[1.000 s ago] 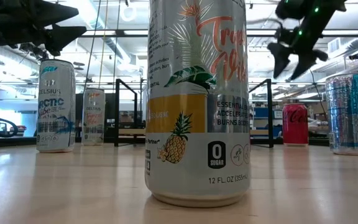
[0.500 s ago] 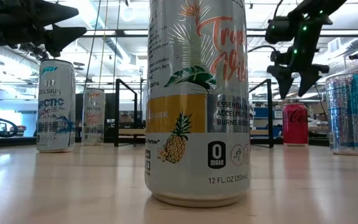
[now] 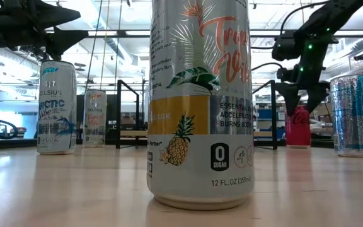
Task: Place canned beverage on shelf
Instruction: Put the top red soda can on the shelf
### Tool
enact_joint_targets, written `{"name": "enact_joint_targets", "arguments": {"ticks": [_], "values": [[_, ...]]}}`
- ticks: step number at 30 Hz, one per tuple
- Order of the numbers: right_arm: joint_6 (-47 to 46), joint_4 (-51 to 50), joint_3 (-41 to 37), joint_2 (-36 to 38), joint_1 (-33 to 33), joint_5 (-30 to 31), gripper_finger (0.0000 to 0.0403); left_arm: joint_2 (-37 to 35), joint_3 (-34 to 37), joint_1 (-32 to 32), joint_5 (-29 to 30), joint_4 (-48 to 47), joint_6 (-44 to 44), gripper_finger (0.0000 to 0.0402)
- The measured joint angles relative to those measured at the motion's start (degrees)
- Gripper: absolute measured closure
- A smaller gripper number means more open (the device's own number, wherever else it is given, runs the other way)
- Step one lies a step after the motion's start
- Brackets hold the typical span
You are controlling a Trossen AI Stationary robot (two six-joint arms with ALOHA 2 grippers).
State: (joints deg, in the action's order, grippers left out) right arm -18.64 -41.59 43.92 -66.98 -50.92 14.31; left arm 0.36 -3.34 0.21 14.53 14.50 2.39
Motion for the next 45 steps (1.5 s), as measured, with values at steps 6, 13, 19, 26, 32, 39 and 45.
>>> {"name": "enact_joint_targets", "arguments": {"ticks": [6, 13, 19, 26, 32, 39, 45], "values": [[1.12, 0.47, -0.1, 0.0, 0.0, -0.08, 0.0093, 0.0, -0.02, 0.0, 0.01, 0.01, -0.04, 0.0095], [2.67, 0.47, -0.1, -0.02, 0.0, -0.33, 0.0112, 0.0, -0.02, 0.0, 0.01, -0.02, -0.04, 0.0095], [3.99, -2.86, 2.11, 1.0, 0.05, -2.89, 0.0112, 0.0, -0.02, 0.0, 0.01, -0.17, -0.07, 0.0095], [5.75, -7.16, 10.35, 4.03, 0.33, -4.0, 0.0112, 0.0, -0.02, 0.0, 0.01, -0.19, -0.07, 0.0095], [6.81, -9.69, 20.96, 4.78, 0.33, -3.19, 0.0112, 0.0, -0.02, -0.01, 0.01, -0.19, -0.07, 0.0095], [7.84, -7.63, 31.07, 4.69, 0.33, -3.33, 0.0112, 0.0, -0.02, -0.01, 0.01, -0.19, -0.07, 0.0095], [6.63, -0.22, 32.07, 3.16, 2.98, -6.54, 0.0112, 0.0, -0.04, -0.02, 0.01, -0.18, -0.13, 0.0095]]}}
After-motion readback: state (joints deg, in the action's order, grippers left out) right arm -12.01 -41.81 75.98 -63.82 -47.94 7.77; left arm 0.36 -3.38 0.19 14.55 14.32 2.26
